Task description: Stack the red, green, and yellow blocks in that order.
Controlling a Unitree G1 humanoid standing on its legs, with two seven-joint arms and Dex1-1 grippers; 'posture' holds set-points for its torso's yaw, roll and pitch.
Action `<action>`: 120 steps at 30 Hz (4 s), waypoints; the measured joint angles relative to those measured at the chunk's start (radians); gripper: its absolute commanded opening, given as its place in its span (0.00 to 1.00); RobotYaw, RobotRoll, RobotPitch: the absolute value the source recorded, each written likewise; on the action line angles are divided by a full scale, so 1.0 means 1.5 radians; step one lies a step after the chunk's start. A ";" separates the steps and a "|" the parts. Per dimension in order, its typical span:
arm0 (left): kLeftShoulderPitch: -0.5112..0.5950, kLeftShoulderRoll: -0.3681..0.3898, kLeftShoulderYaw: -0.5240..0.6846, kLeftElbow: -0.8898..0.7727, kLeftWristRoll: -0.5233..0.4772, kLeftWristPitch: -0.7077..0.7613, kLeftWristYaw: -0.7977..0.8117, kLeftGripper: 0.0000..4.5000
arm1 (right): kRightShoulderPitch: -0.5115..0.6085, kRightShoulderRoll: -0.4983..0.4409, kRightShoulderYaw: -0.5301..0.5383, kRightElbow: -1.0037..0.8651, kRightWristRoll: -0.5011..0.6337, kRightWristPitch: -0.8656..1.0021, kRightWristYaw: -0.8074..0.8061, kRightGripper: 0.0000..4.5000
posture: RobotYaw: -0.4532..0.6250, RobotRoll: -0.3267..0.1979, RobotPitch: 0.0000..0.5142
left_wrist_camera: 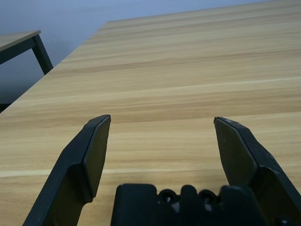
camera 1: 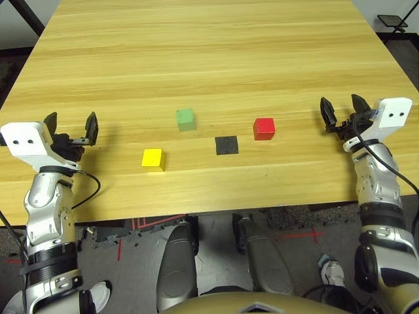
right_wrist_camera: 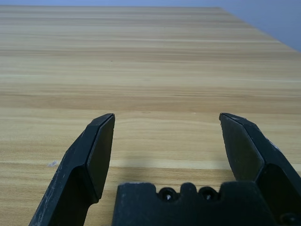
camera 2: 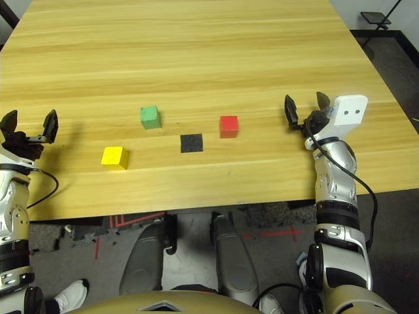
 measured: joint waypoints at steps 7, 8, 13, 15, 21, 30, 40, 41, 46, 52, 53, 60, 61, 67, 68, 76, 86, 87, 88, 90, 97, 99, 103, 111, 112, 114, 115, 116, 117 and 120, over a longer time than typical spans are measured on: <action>0.010 0.002 -0.009 -0.013 -0.046 0.017 -0.058 0.99 | 0.007 -0.034 -0.002 0.007 0.023 0.014 0.041 1.00 | 0.30 0.36 0.55; 0.010 0.012 -0.009 -0.021 -0.065 0.029 -0.076 0.99 | 0.007 -0.048 -0.002 0.004 0.032 0.025 0.058 1.00 | 0.30 0.36 0.55; -0.060 0.146 -0.004 -0.053 -0.205 0.160 -0.231 0.99 | -0.048 -0.180 0.041 -0.007 0.092 0.173 0.279 1.00 | 0.33 0.34 0.51; -0.094 0.224 -0.019 -0.064 -0.248 0.214 -0.328 0.99 | -0.093 -0.246 0.090 -0.015 0.097 0.224 0.417 1.00 | 0.34 0.33 0.48; -0.134 0.317 -0.136 -0.065 -0.244 0.270 -0.533 0.99 | -0.178 -0.274 0.212 0.083 0.043 0.192 0.675 1.00 | 0.36 0.35 0.45; -0.268 0.308 -0.238 -0.028 -0.182 0.250 -0.643 0.99 | -0.337 -0.184 0.319 0.257 -0.041 0.032 0.782 1.00 | 0.41 0.37 0.44; -0.253 0.307 -0.230 -0.058 -0.178 0.281 -0.614 0.99 | -0.378 -0.123 0.371 0.355 -0.052 -0.049 0.786 1.00 | 0.48 0.39 0.44; -0.247 0.307 -0.226 -0.066 -0.179 0.285 -0.608 0.99 | -0.385 -0.115 0.370 0.369 -0.061 -0.062 0.785 1.00 | 0.49 0.39 0.44; -0.226 0.307 -0.208 -0.098 -0.183 0.303 -0.587 0.99 | -0.404 -0.079 0.364 0.425 -0.094 -0.104 0.776 1.00 | 0.51 0.40 0.44; -0.209 0.307 -0.199 -0.123 -0.185 0.316 -0.568 1.00 | -0.406 -0.067 0.356 0.456 -0.128 -0.140 0.752 0.80 | 0.53 0.40 0.44; -0.208 0.307 -0.199 -0.127 -0.185 0.317 -0.566 1.00 | -0.406 -0.065 0.354 0.457 -0.134 -0.146 0.745 0.71 | 0.53 0.40 0.44; -0.202 0.307 -0.195 -0.142 -0.186 0.323 -0.556 1.00 | -0.430 -0.066 0.340 0.459 -0.163 -0.158 0.719 0.46 | 0.52 0.39 0.43; -0.201 0.307 -0.195 -0.142 -0.186 0.323 -0.556 1.00 | -0.433 -0.066 0.337 0.456 -0.163 -0.155 0.723 0.46 | 0.52 0.39 0.43; -0.211 0.306 -0.199 -0.139 -0.184 0.324 -0.557 1.00 | -0.396 -0.011 0.336 0.316 -0.141 -0.071 0.768 0.46 | 0.53 0.39 0.44; -0.218 0.306 -0.202 -0.138 -0.184 0.324 -0.557 1.00 | -0.379 0.002 0.339 0.288 -0.138 -0.053 0.768 0.46 | 0.53 0.39 0.44; -0.256 0.300 -0.233 -0.113 -0.160 0.322 -0.561 1.00 | -0.327 0.039 0.353 0.216 -0.138 0.004 0.739 0.46 | 0.57 0.40 0.45; -0.264 0.298 -0.246 -0.107 -0.133 0.322 -0.561 1.00 | -0.337 0.059 0.355 0.236 -0.148 -0.001 0.692 0.46 | 0.59 0.39 0.47; -0.264 0.298 -0.247 -0.108 -0.131 0.322 -0.561 1.00 | -0.337 0.060 0.355 0.237 -0.148 -0.001 0.691 0.46 | 0.59 0.39 0.48; -0.264 0.298 -0.247 -0.108 -0.131 0.322 -0.560 1.00 | -0.337 0.061 0.356 0.237 -0.148 -0.001 0.690 0.46 | 0.59 0.39 0.48; -0.264 0.295 -0.249 -0.108 -0.129 0.322 -0.560 1.00 | -0.337 0.062 0.358 0.237 -0.148 0.000 0.691 0.46 | 0.59 0.39 0.49; -0.284 0.294 -0.265 -0.104 -0.115 0.324 -0.563 1.00 | -0.337 0.060 0.370 0.236 -0.149 0.010 0.704 0.91 | 0.59 0.39 0.49; -0.301 0.293 -0.277 -0.089 -0.103 0.324 -0.566 1.00 | -0.337 0.060 0.370 0.236 -0.148 0.011 0.705 0.99 | 0.59 0.39 0.49; -0.338 0.287 -0.305 -0.050 -0.084 0.323 -0.585 1.00 | -0.340 0.061 0.369 0.236 -0.139 0.019 0.727 0.99 | 0.58 0.38 0.49; -0.444 0.235 -0.377 0.096 -0.020 0.236 -0.663 1.00 | -0.424 -0.124 0.392 0.173 -0.010 0.100 0.782 0.99 | 0.47 0.34 0.47; -0.453 0.226 -0.386 0.121 -0.009 0.222 -0.667 1.00 | -0.430 -0.147 0.396 0.162 0.002 0.105 0.782 0.99 | 0.47 0.34 0.47; -0.470 0.205 -0.400 0.175 0.018 0.189 -0.674 1.00 | -0.430 -0.177 0.405 0.141 0.027 0.120 0.783 0.99 | 0.44 0.35 0.47; -0.479 0.196 -0.407 0.204 0.031 0.174 -0.676 1.00 | -0.427 -0.187 0.413 0.131 0.040 0.130 0.784 0.99 | 0.44 0.35 0.47; -0.483 0.191 -0.409 0.220 0.037 0.163 -0.677 1.00 | -0.423 -0.193 0.418 0.123 0.047 0.135 0.784 0.99 | 0.42 0.35 0.47; -0.488 0.183 -0.409 0.238 0.046 0.150 -0.680 1.00 | -0.418 -0.200 0.423 0.113 0.054 0.142 0.785 0.99 | 0.42 0.35 0.46; -0.505 0.171 -0.421 0.290 0.072 0.117 -0.690 1.00 | -0.404 -0.213 0.423 0.080 0.069 0.160 0.786 0.99 | 0.39 0.35 0.46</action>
